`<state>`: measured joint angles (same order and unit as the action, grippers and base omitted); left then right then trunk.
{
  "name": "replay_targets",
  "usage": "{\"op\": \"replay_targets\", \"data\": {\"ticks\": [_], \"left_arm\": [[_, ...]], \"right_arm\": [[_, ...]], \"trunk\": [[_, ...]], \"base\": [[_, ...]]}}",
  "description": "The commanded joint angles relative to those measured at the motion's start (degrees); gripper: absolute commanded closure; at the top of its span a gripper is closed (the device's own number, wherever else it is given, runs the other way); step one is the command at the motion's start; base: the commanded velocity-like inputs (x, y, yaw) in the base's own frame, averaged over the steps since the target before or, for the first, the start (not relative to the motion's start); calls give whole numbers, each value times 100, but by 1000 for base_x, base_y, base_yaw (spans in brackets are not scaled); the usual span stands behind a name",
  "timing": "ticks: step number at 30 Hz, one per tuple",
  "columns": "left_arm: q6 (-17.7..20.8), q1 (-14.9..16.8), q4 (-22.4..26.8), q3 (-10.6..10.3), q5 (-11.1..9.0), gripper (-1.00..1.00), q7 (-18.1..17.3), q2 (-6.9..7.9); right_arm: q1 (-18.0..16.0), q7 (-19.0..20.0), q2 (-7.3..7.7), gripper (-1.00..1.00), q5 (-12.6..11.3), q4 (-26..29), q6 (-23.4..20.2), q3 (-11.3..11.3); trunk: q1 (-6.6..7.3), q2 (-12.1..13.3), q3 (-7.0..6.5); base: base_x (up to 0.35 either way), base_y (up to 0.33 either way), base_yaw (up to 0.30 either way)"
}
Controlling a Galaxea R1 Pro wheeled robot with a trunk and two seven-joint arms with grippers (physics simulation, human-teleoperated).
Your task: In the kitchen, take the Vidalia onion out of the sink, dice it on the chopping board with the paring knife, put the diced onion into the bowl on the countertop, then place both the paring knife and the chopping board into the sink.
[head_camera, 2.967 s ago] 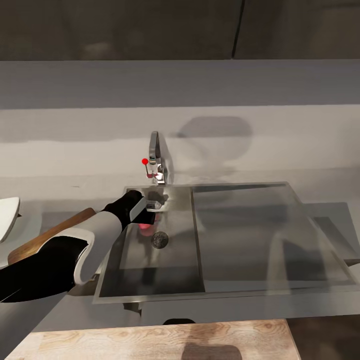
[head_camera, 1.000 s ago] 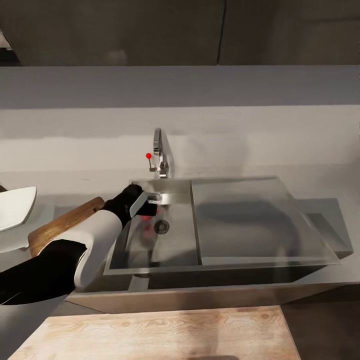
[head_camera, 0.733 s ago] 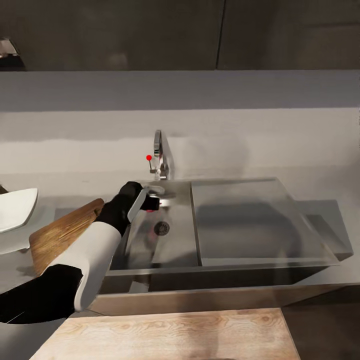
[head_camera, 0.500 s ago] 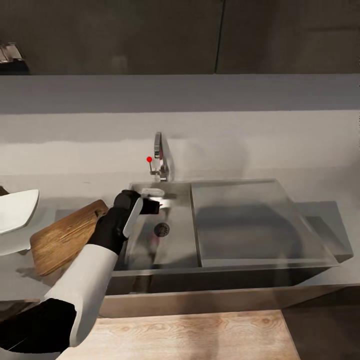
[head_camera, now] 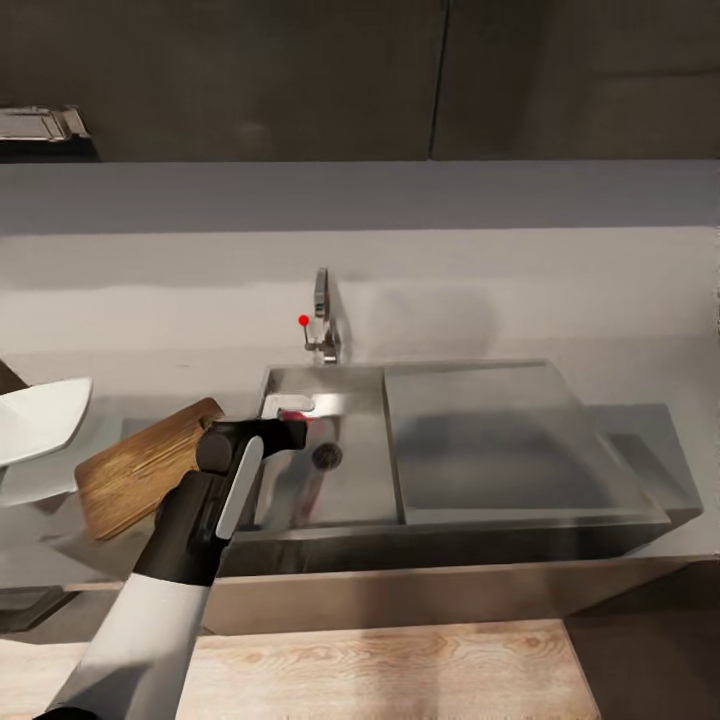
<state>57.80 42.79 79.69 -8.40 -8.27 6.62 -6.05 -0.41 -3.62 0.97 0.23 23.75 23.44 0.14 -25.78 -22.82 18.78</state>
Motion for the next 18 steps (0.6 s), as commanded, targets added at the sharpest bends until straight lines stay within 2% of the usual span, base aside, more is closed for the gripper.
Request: {"op": "replay_targets", "data": {"ticks": [1,10,18], "left_arm": [[19,-44,71,-4,-60,100,59,3],[21,-128,407,-4,-60,100,58,8],[21,-130,517,-11,-60,100,58,-1]], "right_arm": [[-2,-15,0,-100,3,-2,18,2],[-2,-15,0,-100,3,-2,20,-3],[-2,-15,0,-100,2,-2,20,4]], "trunk": [[-1,-10,0],[-1,-10,-82],[-1,-10,-155]], "base": [[-276,108,0],[-275,133,0],[-43,80,0]]}}
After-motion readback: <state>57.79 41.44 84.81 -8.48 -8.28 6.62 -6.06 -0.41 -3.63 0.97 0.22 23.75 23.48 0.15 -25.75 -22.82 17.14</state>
